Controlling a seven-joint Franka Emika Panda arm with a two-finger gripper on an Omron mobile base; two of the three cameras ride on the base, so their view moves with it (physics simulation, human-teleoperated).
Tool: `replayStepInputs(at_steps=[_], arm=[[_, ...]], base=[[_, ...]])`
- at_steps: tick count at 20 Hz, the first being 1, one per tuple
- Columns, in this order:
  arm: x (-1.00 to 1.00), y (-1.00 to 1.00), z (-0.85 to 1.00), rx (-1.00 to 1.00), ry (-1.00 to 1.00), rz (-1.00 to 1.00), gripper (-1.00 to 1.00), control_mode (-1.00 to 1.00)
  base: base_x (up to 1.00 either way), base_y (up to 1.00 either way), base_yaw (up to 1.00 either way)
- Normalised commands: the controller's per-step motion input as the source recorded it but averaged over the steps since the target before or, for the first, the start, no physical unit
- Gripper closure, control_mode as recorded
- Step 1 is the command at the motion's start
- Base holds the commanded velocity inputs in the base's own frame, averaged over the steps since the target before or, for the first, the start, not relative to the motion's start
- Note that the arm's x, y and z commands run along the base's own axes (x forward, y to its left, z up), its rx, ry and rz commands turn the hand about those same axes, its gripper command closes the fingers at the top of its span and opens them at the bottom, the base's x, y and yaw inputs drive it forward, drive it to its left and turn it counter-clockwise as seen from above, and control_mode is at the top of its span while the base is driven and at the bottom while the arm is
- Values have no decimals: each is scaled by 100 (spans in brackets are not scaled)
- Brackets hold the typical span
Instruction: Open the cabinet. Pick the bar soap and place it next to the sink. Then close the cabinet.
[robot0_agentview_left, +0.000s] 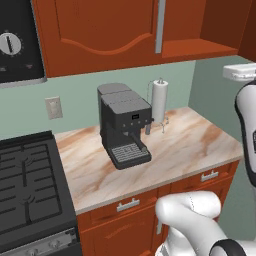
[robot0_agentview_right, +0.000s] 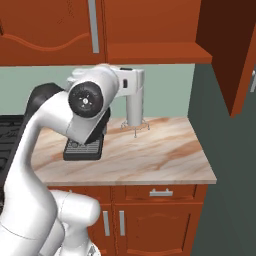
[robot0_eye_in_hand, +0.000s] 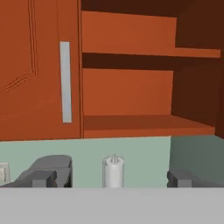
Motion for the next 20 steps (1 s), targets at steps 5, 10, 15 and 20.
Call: replayStepInputs(at_steps=[5,10,15,20], arm=[[-81,-18,6,0,0,-21,-100,-100],[-86,-5,7,0,-2,-16,-100,-100],[-84,-11,15,0,-3,-9,-100,-100],[-32,-40,2,0,-5,0,-100,-100]], base=[[0,0,0],[0,0,0],[0,0,0],[0,0,0]])
